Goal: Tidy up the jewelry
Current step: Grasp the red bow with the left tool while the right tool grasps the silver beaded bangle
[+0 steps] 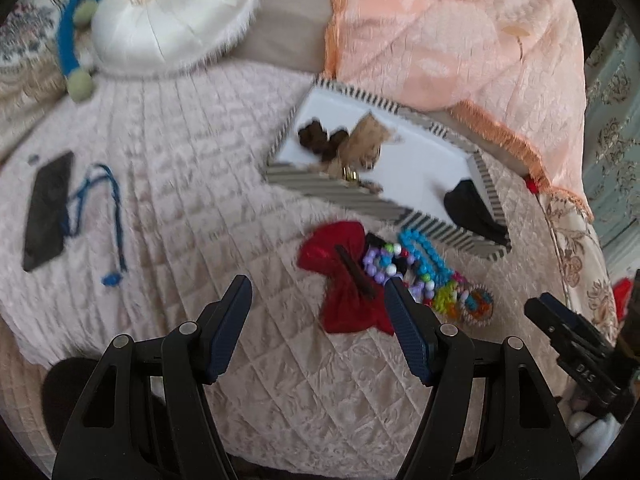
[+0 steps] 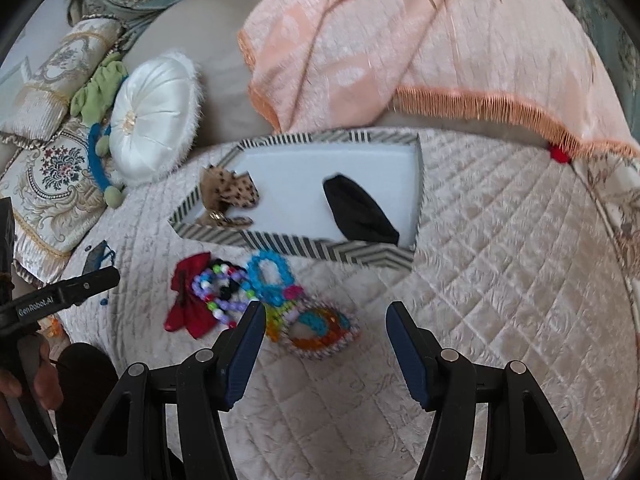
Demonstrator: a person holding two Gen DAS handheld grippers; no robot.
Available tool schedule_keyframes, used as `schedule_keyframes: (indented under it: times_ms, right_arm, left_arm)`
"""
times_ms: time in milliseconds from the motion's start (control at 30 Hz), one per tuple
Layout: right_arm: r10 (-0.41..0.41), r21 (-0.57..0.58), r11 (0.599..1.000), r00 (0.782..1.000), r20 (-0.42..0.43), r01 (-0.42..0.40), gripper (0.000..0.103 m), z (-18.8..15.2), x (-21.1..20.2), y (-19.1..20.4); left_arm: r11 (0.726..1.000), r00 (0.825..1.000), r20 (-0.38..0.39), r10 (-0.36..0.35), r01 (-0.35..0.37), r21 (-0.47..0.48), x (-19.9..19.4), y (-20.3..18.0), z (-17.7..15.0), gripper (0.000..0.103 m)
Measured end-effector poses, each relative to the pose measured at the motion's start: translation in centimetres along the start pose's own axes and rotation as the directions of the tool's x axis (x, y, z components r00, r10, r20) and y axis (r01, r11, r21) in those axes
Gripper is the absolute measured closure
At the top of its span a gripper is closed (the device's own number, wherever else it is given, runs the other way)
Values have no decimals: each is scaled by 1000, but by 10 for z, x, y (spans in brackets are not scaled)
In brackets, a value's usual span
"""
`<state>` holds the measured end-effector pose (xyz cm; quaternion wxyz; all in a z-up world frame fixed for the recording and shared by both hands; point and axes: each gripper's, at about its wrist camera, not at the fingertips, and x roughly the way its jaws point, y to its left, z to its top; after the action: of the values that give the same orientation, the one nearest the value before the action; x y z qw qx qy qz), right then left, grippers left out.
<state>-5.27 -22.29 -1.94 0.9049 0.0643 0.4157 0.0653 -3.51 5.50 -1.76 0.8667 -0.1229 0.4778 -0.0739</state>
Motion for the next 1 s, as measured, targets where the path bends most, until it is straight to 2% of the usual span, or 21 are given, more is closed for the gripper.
schedule_keyframes:
  times_ms: [67,233,333,533,667,700,733,800,833,1000]
  right_arm:
    - [3,6,1000,1000,-15,-3,43,-4,6,-6]
    - [21,9,1000,999,-39,-20,43,-14,15,-14]
    - [29,15,999,998,-51,-29,50,-16,21,-17]
    - [32,18,999,998,-57,-31,54,-13,33,-20]
    - [55,36,998,997,-60,-53,65,-8,47,-26]
    - [70,45,997,995,-67,-67,70,-8,51,-27]
    - [86,52,995,994,-72,-83,72,-8,56,-29]
    - [99,58,994,993,-65,-96,89,-9,57,-29]
    - [95,59,994,994,-52,-92,91,-9,53,-30]
    - [124,39,992,992,-6,-123,95,-5,28,-26]
  left_arm:
    - [1000,999,-32,-27,27,4,9,-1,-3,34]
    - [999,997,-72,-38,39,13,29,-6,-5,34]
    - [999,996,-85,-39,39,1,40,-8,-1,34]
    - [999,996,-86,-26,25,-23,57,-11,10,34]
    - [998,994,-102,-37,33,-44,70,-11,14,35]
    - [998,993,-111,-40,34,-53,74,-10,15,43]
    - [998,992,-116,-41,35,-51,76,-10,15,60]
    - [999,991,-128,-39,35,-33,79,-11,16,78]
    - [999,991,-128,-45,42,-31,78,-11,16,86]
    - [999,994,-95,-49,48,-21,63,-10,17,90]
